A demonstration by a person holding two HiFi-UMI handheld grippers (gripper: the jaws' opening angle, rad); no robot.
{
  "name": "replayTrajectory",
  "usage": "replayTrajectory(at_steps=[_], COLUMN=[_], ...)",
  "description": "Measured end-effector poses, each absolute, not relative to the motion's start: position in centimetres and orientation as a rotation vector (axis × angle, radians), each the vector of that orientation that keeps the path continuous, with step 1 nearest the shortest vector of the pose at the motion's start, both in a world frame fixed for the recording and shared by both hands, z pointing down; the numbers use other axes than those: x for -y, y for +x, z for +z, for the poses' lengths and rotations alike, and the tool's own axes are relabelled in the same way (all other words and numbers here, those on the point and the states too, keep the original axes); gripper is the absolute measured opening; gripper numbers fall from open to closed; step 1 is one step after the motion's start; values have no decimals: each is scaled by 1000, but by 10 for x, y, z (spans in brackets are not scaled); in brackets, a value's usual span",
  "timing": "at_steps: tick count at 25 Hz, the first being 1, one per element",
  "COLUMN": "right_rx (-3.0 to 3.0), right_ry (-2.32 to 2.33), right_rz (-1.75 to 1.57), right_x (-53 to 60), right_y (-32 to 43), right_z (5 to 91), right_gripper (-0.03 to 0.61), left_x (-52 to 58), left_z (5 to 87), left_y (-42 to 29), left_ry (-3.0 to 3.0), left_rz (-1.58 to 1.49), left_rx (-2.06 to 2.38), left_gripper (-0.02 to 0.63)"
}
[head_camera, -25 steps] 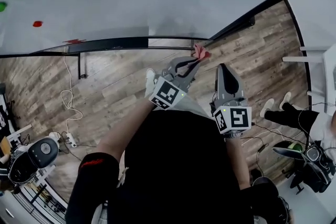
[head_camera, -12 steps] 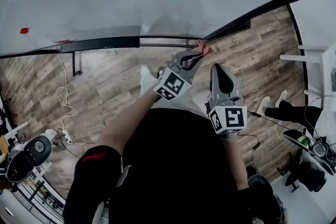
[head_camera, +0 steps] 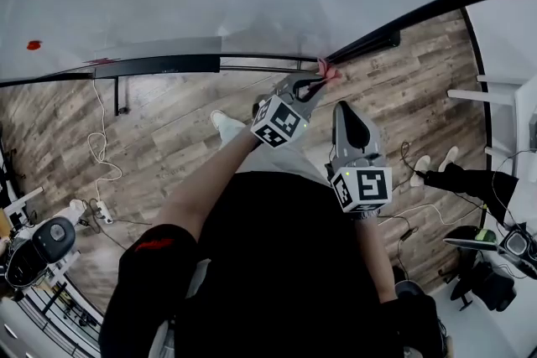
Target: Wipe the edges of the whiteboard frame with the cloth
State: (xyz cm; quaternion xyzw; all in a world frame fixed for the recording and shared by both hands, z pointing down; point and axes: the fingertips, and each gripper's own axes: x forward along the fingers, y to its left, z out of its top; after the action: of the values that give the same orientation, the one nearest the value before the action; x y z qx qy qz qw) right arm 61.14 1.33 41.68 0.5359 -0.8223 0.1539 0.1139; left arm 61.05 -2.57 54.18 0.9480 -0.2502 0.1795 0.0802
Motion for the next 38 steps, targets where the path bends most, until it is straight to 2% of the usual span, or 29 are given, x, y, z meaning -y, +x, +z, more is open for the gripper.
replayTrajectory(at_steps=[16, 38], right_rx=[2373, 2339], right_ry=[1588, 1624], right_rz=[472, 489], right_x=[-13, -15], right_y=[613, 590], right_z=[427, 426], right_gripper=[2, 2], left_x=[36, 62], left_z=[565, 559], left_y=[614, 565], left_ry=[2773, 2687], left_rz=[597, 578], left_rx=[768, 926], left_gripper=[17, 17])
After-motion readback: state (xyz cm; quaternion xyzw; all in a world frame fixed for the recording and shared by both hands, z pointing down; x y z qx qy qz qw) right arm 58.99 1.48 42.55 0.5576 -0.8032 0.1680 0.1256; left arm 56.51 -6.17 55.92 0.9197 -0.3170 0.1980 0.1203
